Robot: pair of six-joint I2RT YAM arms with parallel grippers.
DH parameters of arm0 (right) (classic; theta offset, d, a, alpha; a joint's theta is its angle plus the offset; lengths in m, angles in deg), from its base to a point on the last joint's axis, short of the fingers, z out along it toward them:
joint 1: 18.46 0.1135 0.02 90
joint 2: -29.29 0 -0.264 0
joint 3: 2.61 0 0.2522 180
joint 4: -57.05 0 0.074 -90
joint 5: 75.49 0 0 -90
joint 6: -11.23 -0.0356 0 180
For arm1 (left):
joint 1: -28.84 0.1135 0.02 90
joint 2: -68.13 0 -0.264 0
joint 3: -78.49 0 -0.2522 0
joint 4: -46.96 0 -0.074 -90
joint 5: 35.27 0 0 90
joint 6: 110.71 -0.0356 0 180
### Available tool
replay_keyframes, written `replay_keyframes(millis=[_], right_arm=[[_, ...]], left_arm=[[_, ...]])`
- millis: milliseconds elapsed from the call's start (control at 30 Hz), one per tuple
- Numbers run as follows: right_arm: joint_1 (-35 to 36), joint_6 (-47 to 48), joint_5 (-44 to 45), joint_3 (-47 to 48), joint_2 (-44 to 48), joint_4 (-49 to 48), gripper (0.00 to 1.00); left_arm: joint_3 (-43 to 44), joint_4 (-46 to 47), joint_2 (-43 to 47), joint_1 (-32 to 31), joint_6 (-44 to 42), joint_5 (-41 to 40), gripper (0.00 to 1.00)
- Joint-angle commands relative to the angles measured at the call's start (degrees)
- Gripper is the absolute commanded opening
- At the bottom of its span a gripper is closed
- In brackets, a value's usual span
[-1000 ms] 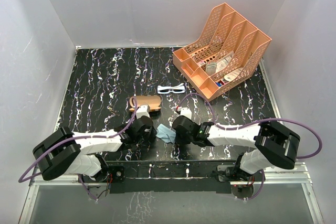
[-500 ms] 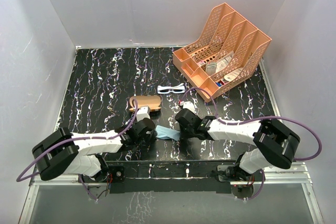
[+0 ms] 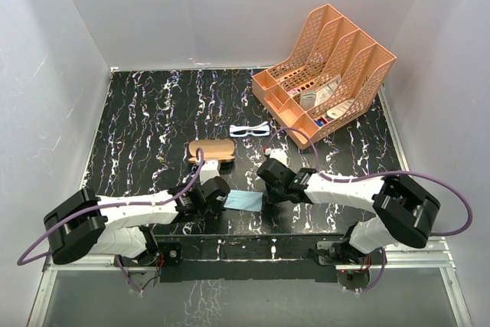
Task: Organize the sunglasses
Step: Adjust the glasses cleaning cloth at the center of the board.
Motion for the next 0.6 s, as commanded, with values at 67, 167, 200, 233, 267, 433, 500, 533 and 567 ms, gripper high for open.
replay_keyframes(millis=[67,167,200,233,267,433,500,533,567], right_arm=[[-0.23,-1.20,0.87,-0.67,2.86,3.80,0.00],[-0.25,-1.57,0.21,-1.01,4.05,3.24,0.00],[-0.17,-1.56,0.13,-1.05,4.36,3.17,0.00],[-0.16,-1.48,0.03,-1.03,4.56,3.04,0.00],[-0.14,-1.57,-0.10,-1.01,4.69,3.05,0.00],[0.70,-1.62,-1.19,-1.30,6.26,1.12,0.00],[1.17,-1.80,-1.67,-1.33,6.68,0.28,0.00],[1.47,-1.99,-2.14,-1.50,6.92,-0.61,0.00],[1.91,-2.20,-2.44,-1.61,7.06,-1.42,0.00]], left_arm=[[4.71,-11.46,2.28,-0.29,-3.36,-5.17,0.00],[5.44,-10.40,2.22,-0.29,-4.29,-5.16,0.11],[5.53,-9.90,2.18,-0.29,-4.48,-5.09,0.14],[5.76,-9.70,2.08,-0.30,-4.56,-5.05,0.17],[5.98,-9.42,1.95,-0.33,-4.79,-5.01,0.19],[5.42,-6.03,1.89,-0.35,-6.17,-4.30,0.11],[3.89,-2.47,2.01,-0.34,-7.10,-3.25,0.01],[3.01,-0.51,2.14,-0.30,-7.86,-2.73,0.00],[1.87,1.94,2.27,-0.29,-8.66,-1.84,0.00]])
